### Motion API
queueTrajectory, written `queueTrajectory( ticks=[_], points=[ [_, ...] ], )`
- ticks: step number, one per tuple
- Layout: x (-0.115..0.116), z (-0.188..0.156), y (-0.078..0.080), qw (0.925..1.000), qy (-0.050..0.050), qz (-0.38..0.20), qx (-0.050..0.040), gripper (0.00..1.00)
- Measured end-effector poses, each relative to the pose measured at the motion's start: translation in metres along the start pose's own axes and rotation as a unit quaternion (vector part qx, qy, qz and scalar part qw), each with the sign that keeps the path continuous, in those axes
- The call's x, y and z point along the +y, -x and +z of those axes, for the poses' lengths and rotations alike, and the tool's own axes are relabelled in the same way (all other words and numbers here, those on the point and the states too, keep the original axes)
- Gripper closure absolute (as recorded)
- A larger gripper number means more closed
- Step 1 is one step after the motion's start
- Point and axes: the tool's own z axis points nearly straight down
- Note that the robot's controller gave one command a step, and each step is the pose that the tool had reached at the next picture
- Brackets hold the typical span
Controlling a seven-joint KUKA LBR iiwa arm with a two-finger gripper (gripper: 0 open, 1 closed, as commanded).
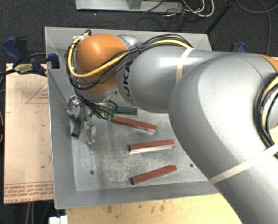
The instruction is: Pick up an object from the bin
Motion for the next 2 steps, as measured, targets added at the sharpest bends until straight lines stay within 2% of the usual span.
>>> queueTrajectory(
  ticks=[1, 2],
  points=[
    [-0.0004, 0.0, -0.0004, 0.9999, 0.0, -0.011, -0.0009, 0.0],
    [-0.0012, -0.0014, 0.0009, 1.0, 0.002, 0.001, 0.0018, 0.0]
  ],
)
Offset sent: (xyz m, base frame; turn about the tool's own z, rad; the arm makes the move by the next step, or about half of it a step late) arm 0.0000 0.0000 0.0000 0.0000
